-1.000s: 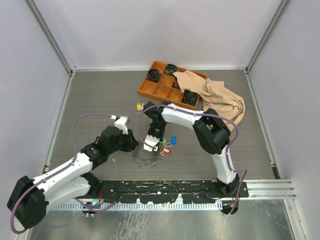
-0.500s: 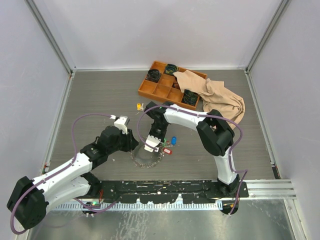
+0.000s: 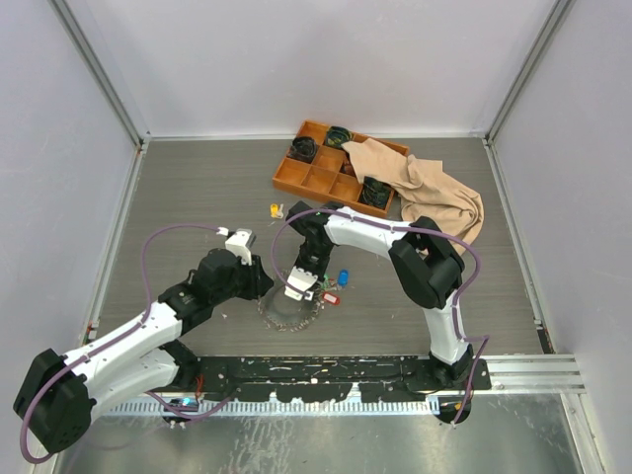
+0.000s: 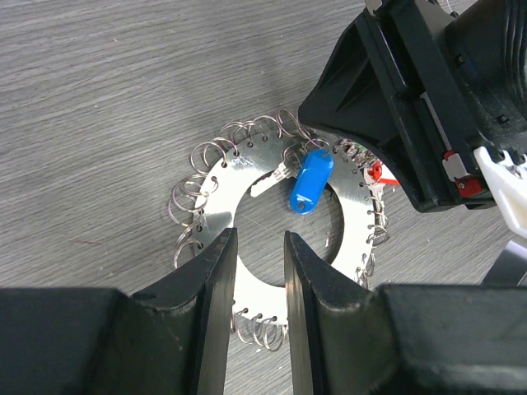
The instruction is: Remove the keys from the keyring
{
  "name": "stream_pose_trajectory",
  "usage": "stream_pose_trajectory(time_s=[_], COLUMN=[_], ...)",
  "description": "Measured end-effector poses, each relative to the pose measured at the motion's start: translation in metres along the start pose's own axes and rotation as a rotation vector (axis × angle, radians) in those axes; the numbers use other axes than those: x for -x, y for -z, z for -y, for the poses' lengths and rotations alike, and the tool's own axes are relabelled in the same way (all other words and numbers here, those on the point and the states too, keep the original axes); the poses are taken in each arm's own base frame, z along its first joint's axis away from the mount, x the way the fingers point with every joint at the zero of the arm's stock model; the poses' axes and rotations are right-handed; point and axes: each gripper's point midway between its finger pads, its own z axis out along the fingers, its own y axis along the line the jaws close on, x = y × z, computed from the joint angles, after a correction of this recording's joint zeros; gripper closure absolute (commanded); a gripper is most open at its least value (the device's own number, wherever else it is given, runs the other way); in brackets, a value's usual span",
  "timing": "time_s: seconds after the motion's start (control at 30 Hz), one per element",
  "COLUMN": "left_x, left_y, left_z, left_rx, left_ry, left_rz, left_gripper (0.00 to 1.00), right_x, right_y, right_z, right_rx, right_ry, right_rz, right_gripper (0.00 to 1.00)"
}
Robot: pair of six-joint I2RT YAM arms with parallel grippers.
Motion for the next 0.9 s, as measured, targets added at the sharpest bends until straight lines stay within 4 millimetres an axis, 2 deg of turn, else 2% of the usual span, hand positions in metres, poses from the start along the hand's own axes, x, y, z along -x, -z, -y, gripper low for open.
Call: stream_pose_trajectory(time_s=[0.37, 0.9], left_x=[0.000, -0.001], left_y=[0.000, 0.000], left_z=[0.001, 0.002], left_rx=[-0.004, -0.010], left_ry=[0.000, 0.001], left_rz=[-0.001, -0.004], left_gripper=[0.70, 0.70], right_x=[0.005, 0.010], right_y=[-0.001, -0.001], right_z=[0.002, 0.004], right_rx=[-0.012, -0.003], right_ry=[0.005, 0.047], right_rz=[0.029, 0.037], right_gripper=[0.63, 0.64])
